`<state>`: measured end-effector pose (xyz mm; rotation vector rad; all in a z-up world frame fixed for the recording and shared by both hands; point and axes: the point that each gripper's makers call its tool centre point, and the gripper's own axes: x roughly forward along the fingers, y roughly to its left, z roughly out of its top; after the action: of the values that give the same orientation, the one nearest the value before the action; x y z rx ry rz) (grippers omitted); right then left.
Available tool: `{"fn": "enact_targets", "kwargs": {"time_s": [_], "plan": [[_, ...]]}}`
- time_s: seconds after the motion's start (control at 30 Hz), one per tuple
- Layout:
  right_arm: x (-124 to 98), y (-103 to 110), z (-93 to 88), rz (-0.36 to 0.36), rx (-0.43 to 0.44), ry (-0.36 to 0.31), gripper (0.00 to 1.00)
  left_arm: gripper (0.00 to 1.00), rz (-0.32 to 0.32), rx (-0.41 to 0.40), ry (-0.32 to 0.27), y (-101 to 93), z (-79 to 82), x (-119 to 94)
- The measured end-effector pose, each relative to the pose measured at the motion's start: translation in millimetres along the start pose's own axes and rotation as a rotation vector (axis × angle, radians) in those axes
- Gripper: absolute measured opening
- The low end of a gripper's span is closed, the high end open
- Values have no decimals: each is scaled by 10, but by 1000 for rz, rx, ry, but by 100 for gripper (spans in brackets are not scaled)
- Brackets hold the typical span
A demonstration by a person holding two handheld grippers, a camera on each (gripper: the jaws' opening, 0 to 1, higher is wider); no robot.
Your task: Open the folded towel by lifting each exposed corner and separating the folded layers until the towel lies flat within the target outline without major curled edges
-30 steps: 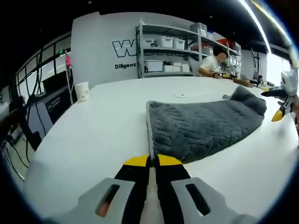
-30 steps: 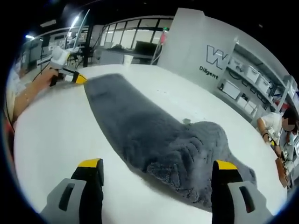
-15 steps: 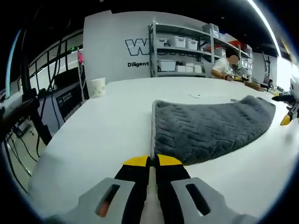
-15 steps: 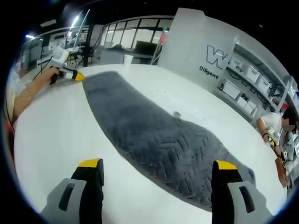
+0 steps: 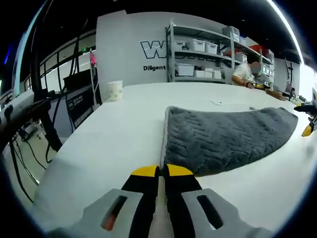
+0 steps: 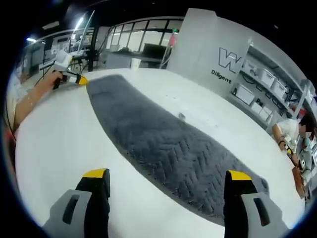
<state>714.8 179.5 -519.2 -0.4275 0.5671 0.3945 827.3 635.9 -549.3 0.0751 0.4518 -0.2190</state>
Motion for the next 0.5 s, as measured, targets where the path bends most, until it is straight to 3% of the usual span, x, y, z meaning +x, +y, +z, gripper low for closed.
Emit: {"fn": "enact_targets", "kwargs": {"time_s": [0.3,0.37,0.4,0.5], "plan": [[13,20,-8,4,-6,9,95,2,-19,-10,36,5,-57,-60],[16,18,-14,4,-5,11,95,1,2,45,99,45,-157,-94],[16,15,-15,4,-4,11,95,1,-1,45,75,45,-120,-79],[14,11,-16,4,-2,10,95,1,-56,42,81,-57,-161,-104]]}}
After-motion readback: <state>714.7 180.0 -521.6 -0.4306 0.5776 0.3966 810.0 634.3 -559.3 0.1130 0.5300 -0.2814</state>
